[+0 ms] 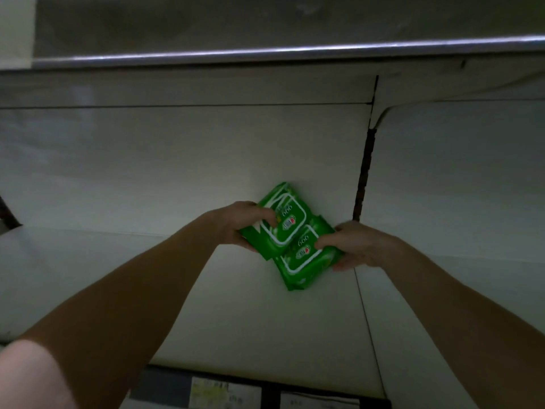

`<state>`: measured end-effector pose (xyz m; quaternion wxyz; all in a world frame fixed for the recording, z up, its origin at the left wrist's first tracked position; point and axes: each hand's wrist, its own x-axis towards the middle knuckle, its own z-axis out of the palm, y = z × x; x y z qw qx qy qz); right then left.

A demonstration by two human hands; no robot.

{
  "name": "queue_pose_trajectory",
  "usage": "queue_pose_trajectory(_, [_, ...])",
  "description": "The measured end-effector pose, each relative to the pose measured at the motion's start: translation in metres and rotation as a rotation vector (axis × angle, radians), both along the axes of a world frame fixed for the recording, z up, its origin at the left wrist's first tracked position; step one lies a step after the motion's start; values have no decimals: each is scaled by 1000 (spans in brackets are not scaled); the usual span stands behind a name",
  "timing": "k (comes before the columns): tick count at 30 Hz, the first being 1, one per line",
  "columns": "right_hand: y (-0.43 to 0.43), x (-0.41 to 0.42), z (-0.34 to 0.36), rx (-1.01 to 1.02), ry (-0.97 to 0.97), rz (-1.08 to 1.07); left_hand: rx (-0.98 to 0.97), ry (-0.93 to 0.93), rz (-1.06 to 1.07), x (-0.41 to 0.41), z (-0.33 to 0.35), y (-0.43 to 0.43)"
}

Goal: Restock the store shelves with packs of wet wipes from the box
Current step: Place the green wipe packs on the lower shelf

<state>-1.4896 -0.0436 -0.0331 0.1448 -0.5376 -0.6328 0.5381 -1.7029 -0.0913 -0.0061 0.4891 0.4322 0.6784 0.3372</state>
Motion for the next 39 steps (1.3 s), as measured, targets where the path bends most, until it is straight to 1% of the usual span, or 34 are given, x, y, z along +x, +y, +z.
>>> queue_pose_trajectory(1, [2, -2, 10, 135, -76, 22, 5, -2, 5, -5, 3, 0])
queue_pose_trajectory(3, [10, -3, 24, 447, -272, 101, 19, 70, 4, -17, 9, 0])
queue_pose_trajectory(4, [15, -4, 26, 566, -373, 154, 22, 133, -1, -22, 12, -1])
queue_pose_trajectory(5, [18, -4, 25, 642, -433, 199, 22, 198, -12, -26, 15, -2])
queue_pose_trajectory(7, [23, -7, 13, 660, -423, 251, 15, 291, -48, -31, 18, -6])
queue_pose_trajectory(9, [27, -8, 1, 653, -398, 263, 4, 325, -87, -30, 18, -8])
queue_pose_trajectory(10, [30, -7, -2, 644, -417, 263, -2, 328, -105, -29, 17, -9])
queue_pose_trajectory(11, [34, -3, -2, 615, -453, 267, -7, 328, -124, -28, 16, -9])
queue_pose_trajectory(14, [42, 13, -2, 400, -581, 356, -21, 344, -186, -20, 15, -8])
queue_pose_trajectory(15, [43, 17, -3, 395, -610, 384, -22, 349, -204, -17, 14, -7])
queue_pose_trajectory(17, [45, 17, -13, 530, -649, 355, -28, 352, -238, -12, 13, -3])
queue_pose_trajectory(19, [47, 13, -25, 682, -574, 261, -38, 353, -276, -7, 15, 1])
queue_pose_trajectory(20, [46, 12, -31, 714, -526, 253, -47, 362, -300, -5, 17, 4])
queue_pose_trajectory(23, [55, 20, -46, 725, -412, 261, -89, 381, -374, 0, 23, 8])
queue_pose_trajectory(25, [46, 29, -30, 733, -268, 195, -108, 337, -425, 6, 25, 10])
queue_pose_trajectory(26, [37, 32, -15, 749, -198, 121, -119, 303, -457, 10, 25, 11])
queue_pose_trajectory(27, [28, 33, 0, 727, -105, 43, -130, 266, -493, 15, 26, 12])
queue_pose_trajectory(28, [20, 34, 11, 617, 10, 4, -141, 226, -534, 22, 26, 13])
queue_pose_trajectory(29, [11, 34, 22, 447, 132, 30, -150, 181, -576, 29, 26, 13])
queue_pose_trajectory(30, [-1, 34, 29, 280, 197, 82, -149, 128, -607, 37, 24, 13])
queue_pose_trajectory(31, [-10, 37, 30, 170, 201, 141, -138, 63, -618, 44, 21, 14])
queue_pose_trajectory(32, [-15, 42, 27, 113, 202, 168, -123, -7, -615, 51, 17, 15])
queue_pose_trajectory(34, [-19, 53, 25, 71, 279, 145, -125, -110, -590, 60, 9, 16])
queue_pose_trajectory(35, [-18, 57, 26, 84, 304, 131, -133, -118, -594, 64, 6, 17])
queue_pose_trajectory(36, [-17, 60, 28, 123, 290, 124, -131, -77, -610, 68, 6, 18])
queue_pose_trajectory(37, [-12, 59, 31, 189, 204, 130, -110, 12, -635, 73, 8, 19])
queue_pose_trajectory(39, [-8, 50, 43, 359, -109, 221, -25, 209, -661, 83, 17, 20])
